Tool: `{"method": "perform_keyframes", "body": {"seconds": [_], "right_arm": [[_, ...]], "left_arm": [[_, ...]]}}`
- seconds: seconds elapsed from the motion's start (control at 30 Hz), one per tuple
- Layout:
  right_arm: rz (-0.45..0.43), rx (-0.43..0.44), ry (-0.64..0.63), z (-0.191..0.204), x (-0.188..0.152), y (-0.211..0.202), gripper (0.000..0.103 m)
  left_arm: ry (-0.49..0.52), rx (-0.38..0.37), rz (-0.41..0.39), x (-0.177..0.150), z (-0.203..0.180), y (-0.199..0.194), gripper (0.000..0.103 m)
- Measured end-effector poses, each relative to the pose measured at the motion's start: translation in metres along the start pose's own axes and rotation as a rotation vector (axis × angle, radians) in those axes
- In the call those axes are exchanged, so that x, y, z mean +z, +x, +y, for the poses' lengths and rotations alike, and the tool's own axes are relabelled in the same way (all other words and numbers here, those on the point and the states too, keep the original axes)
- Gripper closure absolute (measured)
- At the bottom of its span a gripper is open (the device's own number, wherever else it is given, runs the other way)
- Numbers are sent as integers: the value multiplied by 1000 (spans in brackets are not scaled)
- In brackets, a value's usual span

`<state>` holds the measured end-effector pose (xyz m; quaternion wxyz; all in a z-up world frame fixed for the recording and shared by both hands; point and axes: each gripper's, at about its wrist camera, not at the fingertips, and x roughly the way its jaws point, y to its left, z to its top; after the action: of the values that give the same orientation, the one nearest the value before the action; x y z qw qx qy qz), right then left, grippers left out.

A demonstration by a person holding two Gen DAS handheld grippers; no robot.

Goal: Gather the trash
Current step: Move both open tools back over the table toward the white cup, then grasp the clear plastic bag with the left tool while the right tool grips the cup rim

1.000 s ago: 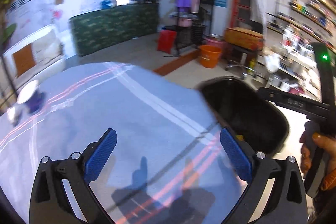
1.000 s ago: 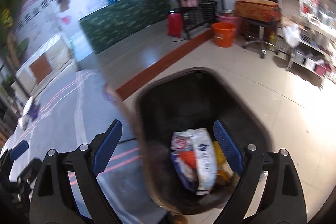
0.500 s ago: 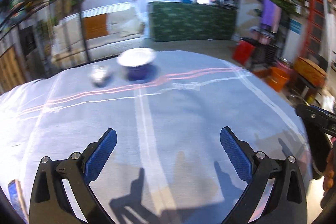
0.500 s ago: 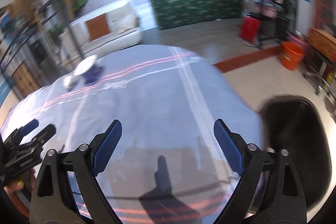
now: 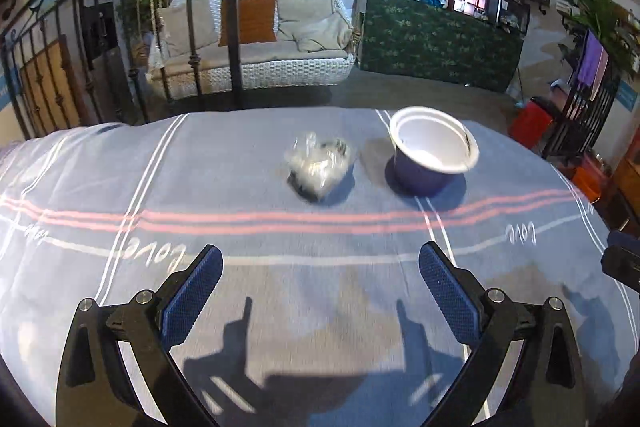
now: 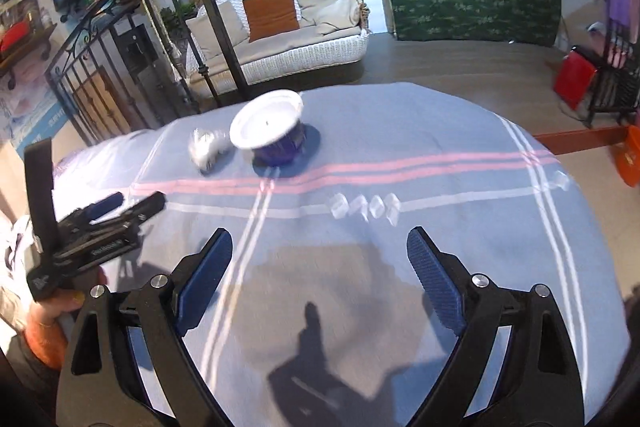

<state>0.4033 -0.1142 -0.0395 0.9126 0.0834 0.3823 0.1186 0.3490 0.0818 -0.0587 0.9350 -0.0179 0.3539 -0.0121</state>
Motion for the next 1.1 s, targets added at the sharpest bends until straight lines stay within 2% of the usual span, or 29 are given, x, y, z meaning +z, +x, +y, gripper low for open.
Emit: {"method": "perform_keyframes", "body": {"seconds": [0.1,0.27,0.33,0.4,0.43,0.47,0.6,0.63,0.8,0.87,0.9,0.93,0.97,1.03,1.1], "right_arm": [[3,1,9,6,29,29,15],[5,-2,16,10,56,62,15],[6,-2,20,10,65,73,15],[14,2,22,11,71,84,15],[22,8,24,13,75,93,15],[28,14,27,15,78,100,15],[48,22,37,20,88,119,15],[59,19,40,23,92,129,17],[115,18,74,31,99,160,39],[127,7,85,32,96,165,60],[134,5,88,32,94,167,67],[139,3,88,32,92,167,80],[138,-3,86,32,90,166,87],[126,9,85,31,86,158,93],[103,7,77,30,81,145,94]], "left_arm": [[40,17,1,23,-5,28,11],[87,52,69,40,-11,73,18],[95,53,82,40,-12,85,26],[81,51,92,39,-13,92,43],[70,52,105,40,-13,95,48],[52,51,115,38,-12,96,51],[-5,42,70,38,-7,82,64],[-13,44,67,39,-7,80,64],[-25,70,33,40,-9,68,66],[-51,62,19,40,-9,62,66],[-69,55,17,41,-8,61,66],[-87,48,17,40,-8,58,66],[-97,43,17,40,-8,57,66],[-110,31,4,39,-11,49,66],[-110,22,-10,37,-14,43,66]]}}
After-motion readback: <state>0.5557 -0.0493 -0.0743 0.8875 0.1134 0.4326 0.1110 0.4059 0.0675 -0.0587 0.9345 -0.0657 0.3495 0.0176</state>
